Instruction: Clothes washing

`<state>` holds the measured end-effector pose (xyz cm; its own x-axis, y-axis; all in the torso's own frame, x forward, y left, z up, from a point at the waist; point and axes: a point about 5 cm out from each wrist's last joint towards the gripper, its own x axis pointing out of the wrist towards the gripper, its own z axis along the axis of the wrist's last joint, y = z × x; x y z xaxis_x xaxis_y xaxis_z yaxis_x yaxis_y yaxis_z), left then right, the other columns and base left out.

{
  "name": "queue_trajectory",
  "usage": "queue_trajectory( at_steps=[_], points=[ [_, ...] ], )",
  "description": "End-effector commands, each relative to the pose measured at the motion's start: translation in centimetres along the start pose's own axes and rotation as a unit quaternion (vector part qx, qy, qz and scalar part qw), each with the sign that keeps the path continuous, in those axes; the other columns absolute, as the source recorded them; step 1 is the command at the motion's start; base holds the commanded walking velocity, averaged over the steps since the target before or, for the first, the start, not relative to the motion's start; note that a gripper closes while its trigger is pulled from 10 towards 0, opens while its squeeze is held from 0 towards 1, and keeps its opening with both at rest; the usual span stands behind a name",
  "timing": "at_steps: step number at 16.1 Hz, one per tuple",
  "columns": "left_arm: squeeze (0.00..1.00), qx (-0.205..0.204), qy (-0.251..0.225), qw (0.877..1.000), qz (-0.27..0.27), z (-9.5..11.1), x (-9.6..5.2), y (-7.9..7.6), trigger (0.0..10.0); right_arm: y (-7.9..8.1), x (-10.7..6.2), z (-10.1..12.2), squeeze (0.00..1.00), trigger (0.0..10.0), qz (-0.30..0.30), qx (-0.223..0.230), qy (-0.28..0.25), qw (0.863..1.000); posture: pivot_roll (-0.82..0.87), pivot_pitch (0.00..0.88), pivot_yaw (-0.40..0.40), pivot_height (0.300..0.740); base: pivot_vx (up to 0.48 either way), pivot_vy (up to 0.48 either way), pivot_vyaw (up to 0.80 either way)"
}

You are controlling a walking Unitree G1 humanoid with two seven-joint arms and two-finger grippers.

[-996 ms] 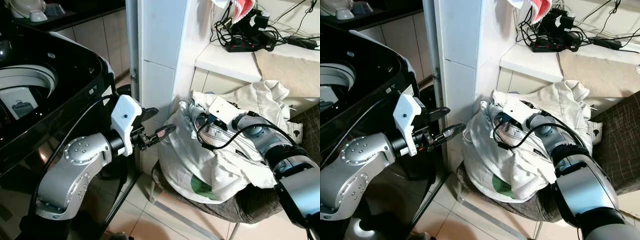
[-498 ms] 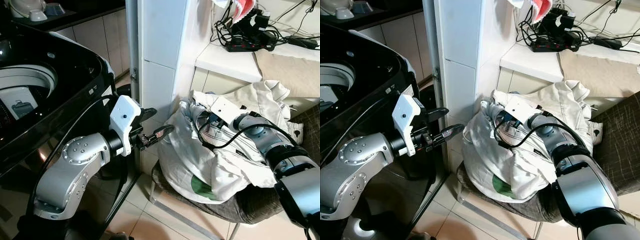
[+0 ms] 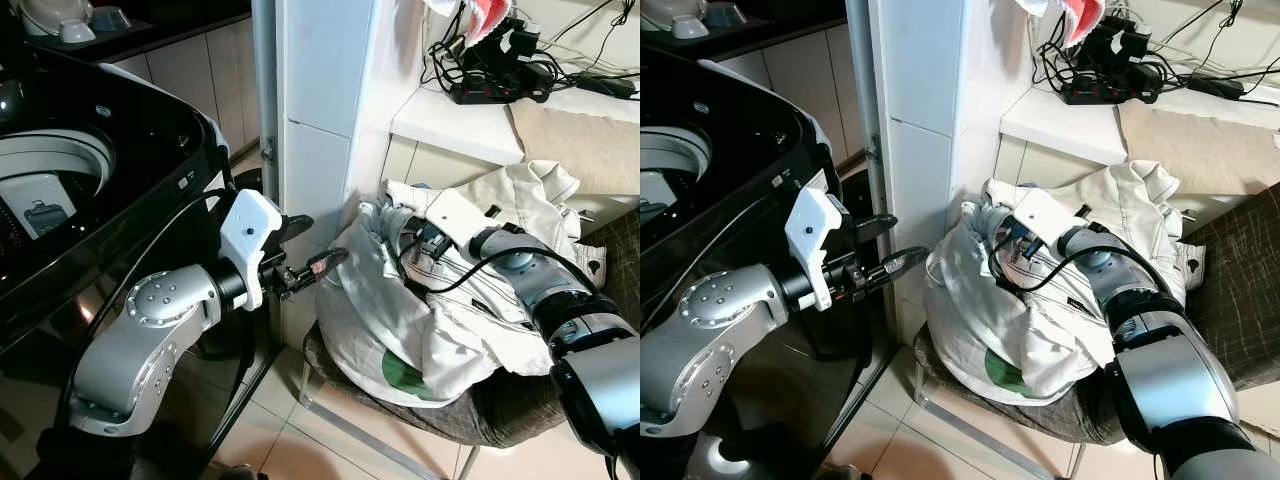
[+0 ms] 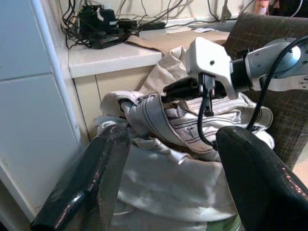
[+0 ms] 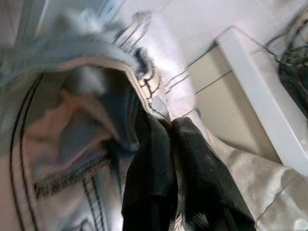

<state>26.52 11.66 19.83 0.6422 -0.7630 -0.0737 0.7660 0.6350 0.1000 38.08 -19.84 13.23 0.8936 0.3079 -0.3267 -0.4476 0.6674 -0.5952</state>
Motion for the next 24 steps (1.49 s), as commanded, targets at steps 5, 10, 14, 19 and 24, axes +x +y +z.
queue_trajectory(
  at_steps=[5, 10, 14, 19, 24],
  points=[
    [0.00, 0.008, -0.066, 0.997, 0.033, 1.8, 1.4, 0.9, 10.0, -3.1, -1.3, 2.1, 0.00, 0.0, -0.052, 0.113, -0.134, 0.983, 0.03, 0.000, -0.034, 0.740, 0.000, 0.000, 0.00],
    [1.00, 0.024, -0.134, 0.991, -0.017, 5.0, 3.7, 0.3, 10.0, -4.0, -6.6, 6.7, 0.00, 0.0, 0.053, 0.188, -0.303, 0.933, -0.04, 0.000, 0.011, 0.740, 0.000, 0.000, 0.00],
    [1.00, 0.056, -0.183, 0.980, -0.054, 6.8, 5.4, -0.9, 10.0, -3.0, -10.7, 10.9, 0.00, 0.0, 0.162, 0.241, -0.393, 0.873, -0.07, 0.000, 0.018, 0.740, 0.000, 0.000, 0.00],
    [0.00, 0.062, -0.218, 0.968, -0.109, 7.3, 5.5, -2.1, 10.0, -3.1, -14.7, 13.3, 0.00, 0.0, 0.256, 0.299, -0.449, 0.803, -0.07, 0.000, 0.007, 0.740, 0.000, 0.000, 0.00],
    [0.00, 0.023, -0.225, 0.954, -0.196, 7.1, 5.0, -4.1, 10.0, -3.0, -16.2, 13.3, 0.00, 0.0, 0.306, 0.321, -0.455, 0.773, -0.07, 0.000, 0.000, 0.740, 0.000, 0.000, 0.00]
  ],
)
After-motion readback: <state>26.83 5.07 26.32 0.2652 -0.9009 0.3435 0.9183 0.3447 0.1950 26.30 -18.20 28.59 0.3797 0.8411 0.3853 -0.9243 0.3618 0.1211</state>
